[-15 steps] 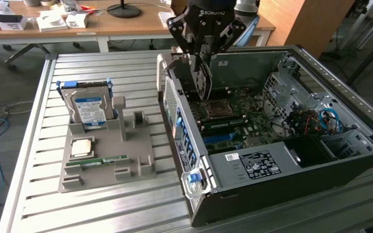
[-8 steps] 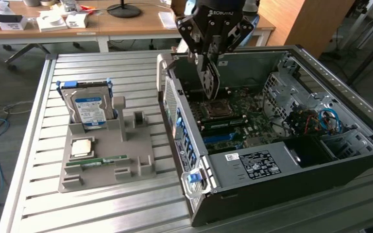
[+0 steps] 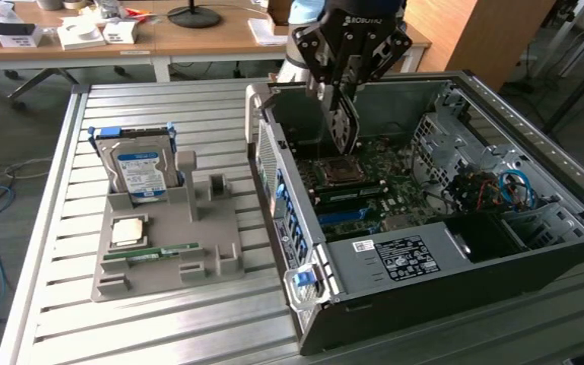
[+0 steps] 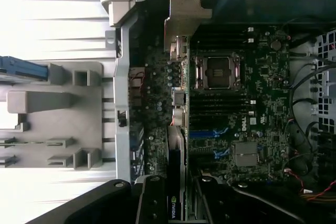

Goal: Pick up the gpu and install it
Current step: 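Pick up the gpu and move the gpu toward the slot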

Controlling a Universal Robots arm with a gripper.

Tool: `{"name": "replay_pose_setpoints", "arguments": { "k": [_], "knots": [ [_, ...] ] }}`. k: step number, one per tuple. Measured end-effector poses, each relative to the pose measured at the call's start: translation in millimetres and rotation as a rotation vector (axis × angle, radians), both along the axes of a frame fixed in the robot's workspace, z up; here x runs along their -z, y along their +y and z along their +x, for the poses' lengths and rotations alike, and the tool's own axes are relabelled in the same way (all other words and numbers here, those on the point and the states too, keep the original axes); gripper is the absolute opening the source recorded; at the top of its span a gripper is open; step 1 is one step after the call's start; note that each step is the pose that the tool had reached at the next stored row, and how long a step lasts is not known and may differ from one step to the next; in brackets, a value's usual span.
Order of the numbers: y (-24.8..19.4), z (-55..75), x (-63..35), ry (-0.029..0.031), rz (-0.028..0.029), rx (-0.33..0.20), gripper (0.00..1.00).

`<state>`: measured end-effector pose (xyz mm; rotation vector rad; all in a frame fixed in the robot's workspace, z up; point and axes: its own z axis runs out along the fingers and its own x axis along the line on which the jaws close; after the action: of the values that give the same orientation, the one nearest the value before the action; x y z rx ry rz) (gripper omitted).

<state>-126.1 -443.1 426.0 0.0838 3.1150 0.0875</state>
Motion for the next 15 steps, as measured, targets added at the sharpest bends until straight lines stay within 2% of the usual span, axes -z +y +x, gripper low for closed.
{"name": "replay_pose_setpoints", "arguments": {
  "k": [15],
  "knots": [
    [0.0,30.1,0.0,0.0001,0.0003,0.0,0.26]
  ]
}}
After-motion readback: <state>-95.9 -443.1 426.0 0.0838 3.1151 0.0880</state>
